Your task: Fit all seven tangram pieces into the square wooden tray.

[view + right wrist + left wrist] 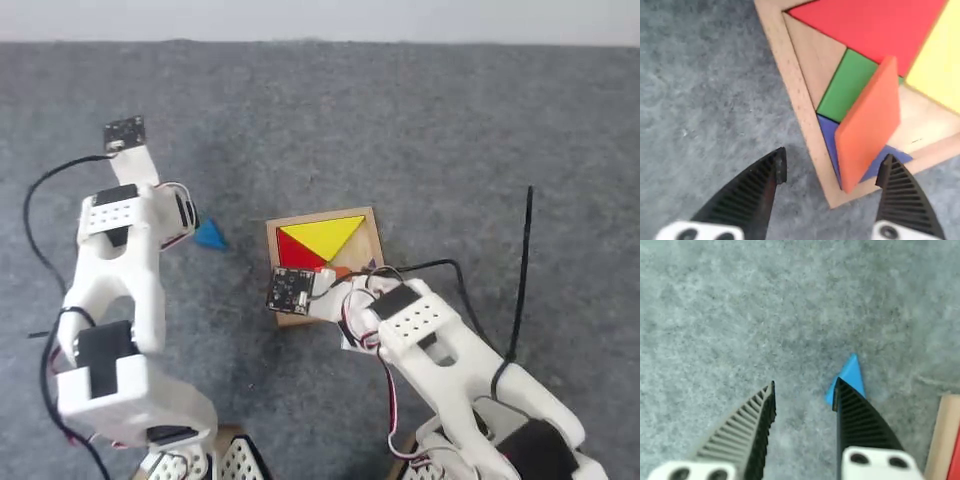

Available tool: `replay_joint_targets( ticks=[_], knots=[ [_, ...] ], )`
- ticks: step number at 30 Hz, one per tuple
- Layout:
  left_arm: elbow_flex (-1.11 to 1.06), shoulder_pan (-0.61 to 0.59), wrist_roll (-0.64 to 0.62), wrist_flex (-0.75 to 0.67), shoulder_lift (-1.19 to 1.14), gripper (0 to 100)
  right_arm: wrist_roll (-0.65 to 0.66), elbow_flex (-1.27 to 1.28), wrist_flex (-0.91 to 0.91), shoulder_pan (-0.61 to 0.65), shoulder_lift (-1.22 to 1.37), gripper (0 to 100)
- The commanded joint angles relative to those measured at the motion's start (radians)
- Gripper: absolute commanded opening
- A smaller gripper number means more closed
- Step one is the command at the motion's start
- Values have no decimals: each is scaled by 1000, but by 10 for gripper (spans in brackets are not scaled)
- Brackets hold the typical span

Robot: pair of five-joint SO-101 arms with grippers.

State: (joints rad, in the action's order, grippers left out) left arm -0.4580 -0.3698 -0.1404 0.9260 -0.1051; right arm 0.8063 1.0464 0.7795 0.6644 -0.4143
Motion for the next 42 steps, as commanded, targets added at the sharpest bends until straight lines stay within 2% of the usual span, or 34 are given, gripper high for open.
replay_joint_targets(
  ticks=[1,12,26,37,42],
  knots=[
    [58,-8,-14,5,11,185,25,2,-85,-2,10,292],
    [59,-8,-14,5,11,185,91,-2,-136,27,153,289],
    [59,-8,-14,5,11,185,98,-2,-143,22,151,288],
    [59,-8,-14,6,11,185,98,103,-134,27,-108,292],
    [59,-8,-14,6,11,185,97,110,-143,30,-116,292]
  ],
)
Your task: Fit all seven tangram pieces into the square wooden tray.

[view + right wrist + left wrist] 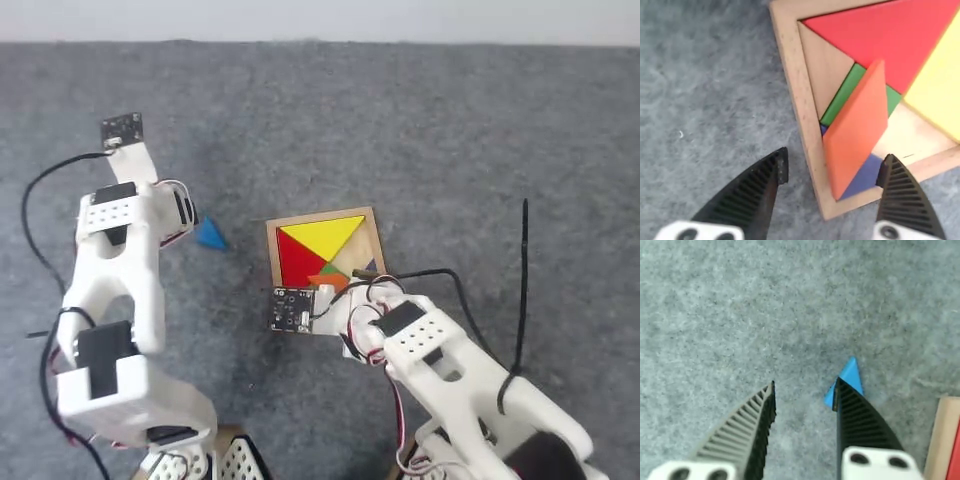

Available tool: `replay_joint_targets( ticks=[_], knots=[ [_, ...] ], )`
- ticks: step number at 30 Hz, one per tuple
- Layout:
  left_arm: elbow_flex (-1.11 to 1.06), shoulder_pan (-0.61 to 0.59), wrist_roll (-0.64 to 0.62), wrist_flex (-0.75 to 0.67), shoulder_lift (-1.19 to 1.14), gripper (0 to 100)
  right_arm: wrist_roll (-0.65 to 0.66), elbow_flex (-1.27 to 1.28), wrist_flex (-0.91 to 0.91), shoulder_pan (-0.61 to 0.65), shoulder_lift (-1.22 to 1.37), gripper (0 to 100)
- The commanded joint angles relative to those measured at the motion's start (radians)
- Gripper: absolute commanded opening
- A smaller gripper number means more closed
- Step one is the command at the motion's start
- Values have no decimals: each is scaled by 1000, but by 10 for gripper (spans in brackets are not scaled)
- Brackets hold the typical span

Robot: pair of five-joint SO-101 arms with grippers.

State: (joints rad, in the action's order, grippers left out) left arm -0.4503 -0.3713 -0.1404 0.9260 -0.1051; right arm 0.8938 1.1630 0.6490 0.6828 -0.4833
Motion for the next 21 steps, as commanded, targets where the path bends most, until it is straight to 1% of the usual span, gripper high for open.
replay_joint_targets(
  ticks=[1,5,7,10,14,17,21],
  knots=[
    [51,-6,-14,6,11,185,9,-6,-13,24,-47,292],
    [51,-6,-14,5,11,185,9,-6,-12,79,-47,292],
    [51,-6,-14,5,11,185,9,-6,-12,87,-45,292],
    [51,-6,-12,5,11,185,9,-8,-13,85,-16,292],
    [51,-6,-12,5,11,185,9,-43,-16,82,97,291],
    [51,-6,-12,5,11,185,14,-84,-15,53,165,289],
    [51,-6,-12,5,11,185,15,-91,-10,47,182,285]
  ],
)
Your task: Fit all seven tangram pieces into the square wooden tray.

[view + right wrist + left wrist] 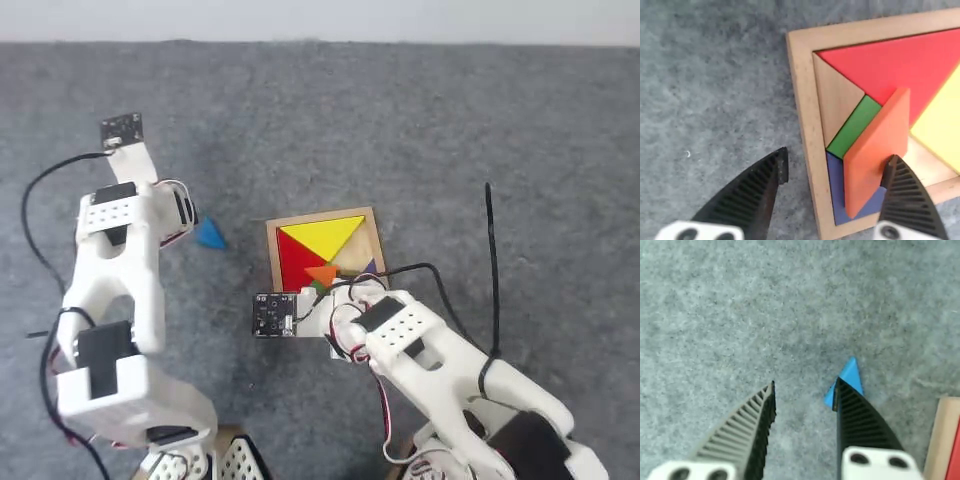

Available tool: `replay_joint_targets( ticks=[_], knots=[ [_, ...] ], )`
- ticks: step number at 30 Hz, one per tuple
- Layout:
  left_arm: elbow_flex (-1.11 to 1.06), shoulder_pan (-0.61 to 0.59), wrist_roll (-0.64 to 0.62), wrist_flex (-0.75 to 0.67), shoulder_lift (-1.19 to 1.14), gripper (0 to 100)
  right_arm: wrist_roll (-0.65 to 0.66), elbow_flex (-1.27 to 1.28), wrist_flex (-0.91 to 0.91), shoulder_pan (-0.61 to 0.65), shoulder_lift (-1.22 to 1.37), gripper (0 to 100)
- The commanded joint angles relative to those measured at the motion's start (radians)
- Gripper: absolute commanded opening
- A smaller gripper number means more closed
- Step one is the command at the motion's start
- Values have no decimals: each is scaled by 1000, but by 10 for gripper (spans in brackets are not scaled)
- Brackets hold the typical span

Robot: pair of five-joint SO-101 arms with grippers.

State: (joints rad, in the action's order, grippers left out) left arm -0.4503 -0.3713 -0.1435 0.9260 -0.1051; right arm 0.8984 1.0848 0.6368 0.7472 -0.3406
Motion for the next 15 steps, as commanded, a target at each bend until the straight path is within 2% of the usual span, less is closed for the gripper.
replay_joint_targets(
  ticks=[1,8,15],
  knots=[
    [51,-6,-9,5,11,185,11,-12,2,-18,39,272],
    [51,-6,-9,5,11,185,9,-8,-1,-16,39,87],
    [51,-6,-9,5,11,185,8,43,-39,-1,36,85]
  ],
)
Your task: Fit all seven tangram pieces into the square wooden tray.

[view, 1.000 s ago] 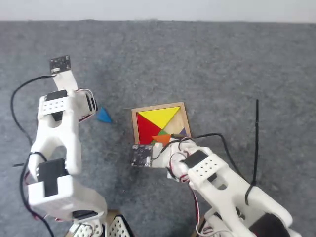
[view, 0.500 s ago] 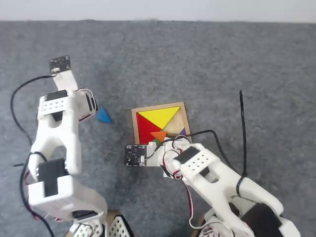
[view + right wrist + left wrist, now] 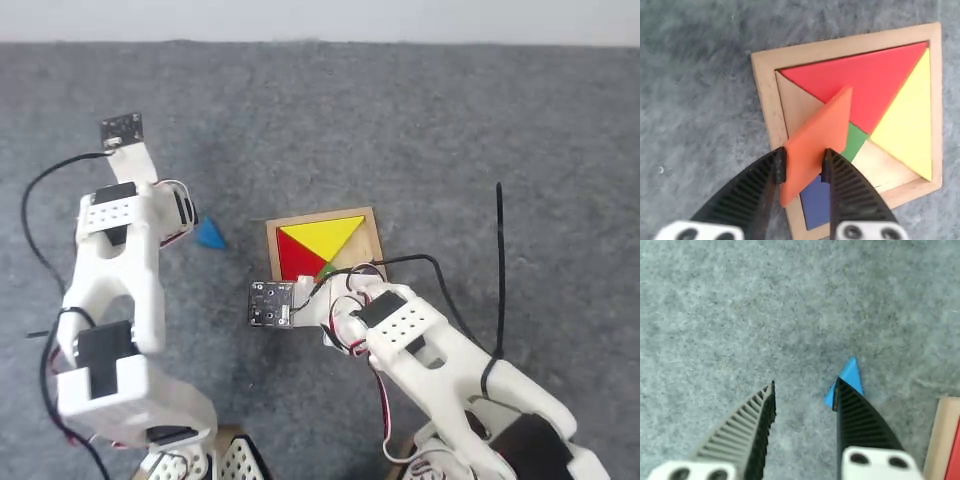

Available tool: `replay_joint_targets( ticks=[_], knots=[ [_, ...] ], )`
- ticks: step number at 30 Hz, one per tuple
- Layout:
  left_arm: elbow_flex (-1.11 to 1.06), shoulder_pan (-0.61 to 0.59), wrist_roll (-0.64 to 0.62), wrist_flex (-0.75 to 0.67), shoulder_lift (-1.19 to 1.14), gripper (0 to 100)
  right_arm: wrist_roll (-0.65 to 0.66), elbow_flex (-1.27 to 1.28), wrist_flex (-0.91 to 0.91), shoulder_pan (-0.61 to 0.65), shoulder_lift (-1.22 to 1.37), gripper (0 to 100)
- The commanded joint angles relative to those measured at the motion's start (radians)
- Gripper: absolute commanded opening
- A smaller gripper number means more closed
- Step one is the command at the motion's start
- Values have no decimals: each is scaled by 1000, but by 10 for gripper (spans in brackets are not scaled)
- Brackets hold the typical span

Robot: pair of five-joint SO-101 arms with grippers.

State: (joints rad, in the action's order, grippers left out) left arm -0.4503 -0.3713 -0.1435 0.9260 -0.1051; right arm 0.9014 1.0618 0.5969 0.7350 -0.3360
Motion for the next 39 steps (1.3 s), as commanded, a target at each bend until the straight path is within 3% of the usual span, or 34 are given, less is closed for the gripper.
replay_joint_targets(
  ticks=[1,4,10,20,24,32,39],
  knots=[
    [51,-6,-9,5,11,185,5,68,4,12,24,85],
    [51,-6,-9,5,11,185,5,78,28,13,-13,91],
    [51,-6,-9,5,11,185,5,78,151,59,-70,214],
    [51,-6,-9,5,11,185,11,95,154,79,-68,180],
    [51,-6,-9,5,11,185,37,157,73,79,-81,162],
    [51,-6,-9,5,11,185,97,158,15,-15,-71,162],
    [51,-6,-9,5,11,185,98,163,41,7,-82,163]
  ],
)
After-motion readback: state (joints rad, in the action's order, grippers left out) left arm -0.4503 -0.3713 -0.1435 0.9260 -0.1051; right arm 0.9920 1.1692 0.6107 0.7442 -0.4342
